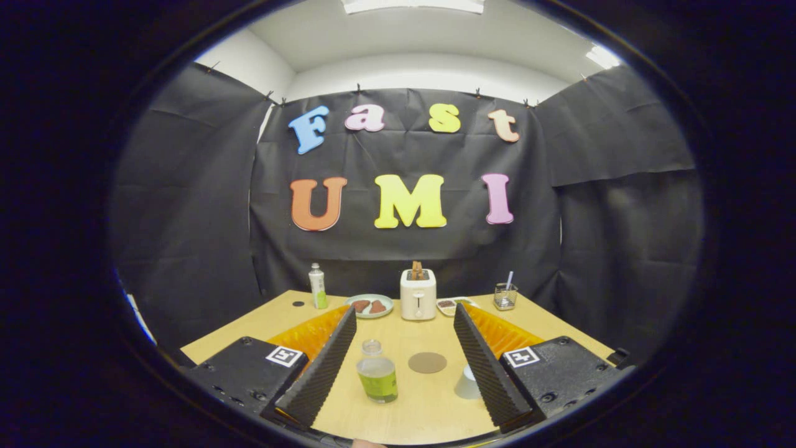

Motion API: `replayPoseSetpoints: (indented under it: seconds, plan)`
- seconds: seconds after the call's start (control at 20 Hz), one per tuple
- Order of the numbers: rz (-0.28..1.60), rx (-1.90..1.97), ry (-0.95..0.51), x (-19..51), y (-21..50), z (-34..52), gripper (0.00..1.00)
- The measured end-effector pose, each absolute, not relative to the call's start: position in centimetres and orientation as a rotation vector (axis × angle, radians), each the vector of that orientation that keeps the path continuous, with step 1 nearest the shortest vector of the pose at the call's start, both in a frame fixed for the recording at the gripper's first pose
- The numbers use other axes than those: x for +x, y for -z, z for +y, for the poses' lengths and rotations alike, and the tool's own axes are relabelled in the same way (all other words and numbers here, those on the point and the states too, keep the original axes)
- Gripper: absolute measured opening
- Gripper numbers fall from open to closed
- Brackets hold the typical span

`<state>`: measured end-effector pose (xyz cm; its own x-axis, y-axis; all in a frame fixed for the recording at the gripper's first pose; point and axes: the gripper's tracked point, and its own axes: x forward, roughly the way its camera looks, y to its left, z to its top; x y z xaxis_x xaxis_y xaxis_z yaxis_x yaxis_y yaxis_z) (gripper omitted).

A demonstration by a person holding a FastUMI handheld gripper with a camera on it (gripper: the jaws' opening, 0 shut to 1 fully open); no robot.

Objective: Take the bottle from table, then pour the juice into the cup, finally place the bottle on the coaster

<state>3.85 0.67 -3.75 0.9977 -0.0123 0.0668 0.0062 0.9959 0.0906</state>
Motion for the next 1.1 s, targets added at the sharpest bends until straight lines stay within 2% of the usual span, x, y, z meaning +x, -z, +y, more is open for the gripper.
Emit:
replayPoseSetpoints:
  seconds: [0.5,1.1]
  plan:
    - [0.044,0.089,0.031,9.0,13.3,2.3,1.00]
    - [0.043,0.041,0.007,14.9,18.2,6.0,1.00]
